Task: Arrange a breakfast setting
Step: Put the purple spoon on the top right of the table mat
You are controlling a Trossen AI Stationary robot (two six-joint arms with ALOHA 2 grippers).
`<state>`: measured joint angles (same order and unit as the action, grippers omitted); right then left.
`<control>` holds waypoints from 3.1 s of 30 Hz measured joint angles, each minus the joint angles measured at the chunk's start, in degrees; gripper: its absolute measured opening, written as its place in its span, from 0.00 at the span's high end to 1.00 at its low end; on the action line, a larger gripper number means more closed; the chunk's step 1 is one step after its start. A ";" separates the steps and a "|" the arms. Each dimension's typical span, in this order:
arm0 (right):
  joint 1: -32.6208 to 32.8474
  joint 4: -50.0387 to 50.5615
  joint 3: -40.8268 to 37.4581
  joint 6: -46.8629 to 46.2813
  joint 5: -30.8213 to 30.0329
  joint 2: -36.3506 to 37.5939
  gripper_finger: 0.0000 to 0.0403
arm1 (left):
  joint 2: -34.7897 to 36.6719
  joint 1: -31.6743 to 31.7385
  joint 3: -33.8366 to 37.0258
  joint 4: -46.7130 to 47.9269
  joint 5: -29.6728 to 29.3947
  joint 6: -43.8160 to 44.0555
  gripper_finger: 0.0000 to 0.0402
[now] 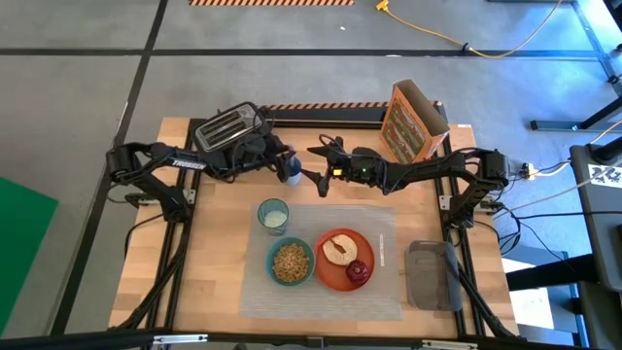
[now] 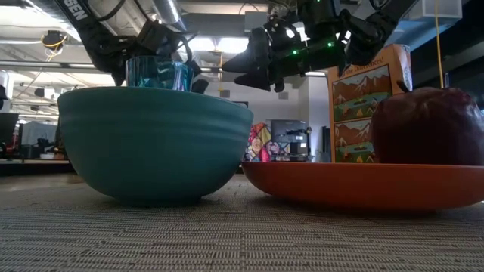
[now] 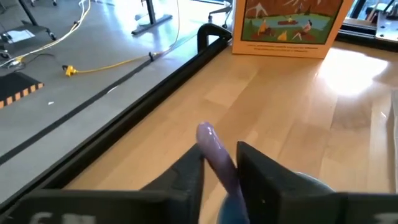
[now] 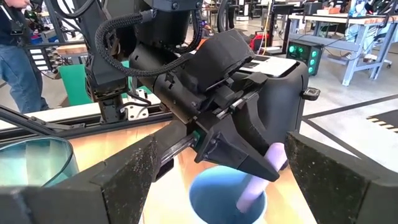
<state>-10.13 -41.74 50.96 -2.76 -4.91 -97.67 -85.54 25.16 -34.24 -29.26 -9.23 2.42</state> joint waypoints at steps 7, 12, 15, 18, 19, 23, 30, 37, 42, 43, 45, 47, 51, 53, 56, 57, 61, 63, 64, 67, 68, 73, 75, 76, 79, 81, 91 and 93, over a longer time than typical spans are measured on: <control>0.00 -0.05 0.00 0.02 0.00 0.00 0.16 | 0.07 0.03 -0.09 -0.15 2.51 -1.33 0.94; -0.02 0.01 0.00 0.02 0.00 0.00 0.16 | 0.07 0.02 -0.09 -0.19 2.61 -1.15 0.92; -0.01 0.01 0.00 0.02 0.00 0.00 0.16 | 0.04 -0.23 -0.02 -0.98 2.71 -1.04 0.90; -0.02 0.01 0.00 0.02 0.00 0.00 0.16 | 0.72 -0.56 0.01 -2.68 2.80 -1.03 0.91; 0.00 0.01 0.00 0.02 0.02 0.00 0.16 | 1.29 -0.69 0.02 -3.26 2.80 -1.03 0.92; -0.02 0.21 0.00 0.04 0.46 0.00 0.16 | 4.54 -0.96 0.00 -4.50 2.78 -1.05 0.92; 0.78 0.57 0.00 3.10 0.39 4.78 0.16 | 13.20 -1.48 0.00 -5.48 4.27 -0.52 0.92; 1.35 10.45 0.00 8.64 3.10 7.28 0.19 | 21.88 -4.28 -0.29 -7.65 7.72 0.78 0.92; 4.73 19.05 -0.04 25.49 -1.53 7.35 0.29 | 23.17 -5.09 -3.31 -0.70 7.37 3.89 0.93; 5.69 19.54 -0.04 28.64 -4.10 7.52 0.31 | 22.95 -5.09 -4.18 0.65 7.36 4.63 0.93; 7.66 19.62 0.61 34.67 -10.47 7.65 0.35 | 21.64 -5.42 -6.09 1.22 7.27 5.63 0.92; 9.51 19.48 1.20 40.08 -18.81 7.69 0.38 | 20.18 -6.17 -7.09 2.05 7.33 6.44 0.92; 12.46 19.89 1.46 53.26 -31.47 7.72 0.41 | 16.25 -7.03 -11.40 8.17 9.51 9.22 0.93; 13.41 21.31 1.46 61.14 -32.47 7.72 0.42 | 13.86 -6.56 -14.20 13.65 10.59 11.75 0.92; 14.15 24.51 1.46 73.34 -30.98 7.71 0.42 | 9.90 -5.95 -19.14 19.64 12.48 14.31 0.92; 14.50 25.01 1.46 76.19 -30.95 7.70 0.42 | 8.73 -5.82 -20.85 21.59 13.34 15.07 0.92; 14.71 24.83 1.99 81.35 -33.09 7.72 0.42 | 3.80 -5.78 -26.76 25.82 15.17 15.54 0.92; 15.15 25.31 2.77 82.90 -33.59 7.72 0.42 | 1.31 -6.00 -29.12 26.23 15.84 16.33 0.92; 15.38 25.51 2.99 83.83 -33.60 7.72 0.42 | 0.22 -6.09 -29.88 26.30 16.47 16.78 0.92; 15.63 27.01 3.41 86.81 -32.99 7.72 0.42 | -2.99 -6.16 -32.40 26.92 19.83 18.21 0.91; 15.68 27.61 3.51 87.09 -32.99 7.72 0.42 | -3.90 -6.20 -32.92 27.51 20.92 18.51 0.91; 15.74 29.62 3.67 88.12 -33.60 7.72 0.42 | -7.02 -6.41 -34.55 27.63 24.62 20.73 0.91; 15.74 30.10 3.67 88.27 -33.48 7.72 0.42 | -7.21 -6.44 -34.58 27.63 25.28 21.47 0.91; 15.74 30.33 3.67 88.26 -33.44 7.72 0.43 | -7.21 -6.44 -34.58 27.74 25.40 21.49 0.91; 15.74 30.94 3.67 88.06 -33.07 7.72 0.48 | -7.19 -6.56 -34.60 27.41 26.10 21.81 0.91; 15.76 30.99 3.69 87.39 -33.00 7.72 0.55 | -7.21 -6.60 -34.58 27.39 27.28 22.73 0.91; 15.92 30.95 3.98 87.18 -31.54 7.74 0.91 | -7.43 -6.96 -34.56 28.41 27.88 23.71 0.90; 15.91 31.12 3.98 84.83 -31.85 7.74 0.94 | -7.43 -7.03 -34.56 28.43 26.53 23.80 0.88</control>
<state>5.78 -10.62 54.94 82.07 -36.75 -89.92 -92.97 18.13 -68.79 -0.83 17.29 26.21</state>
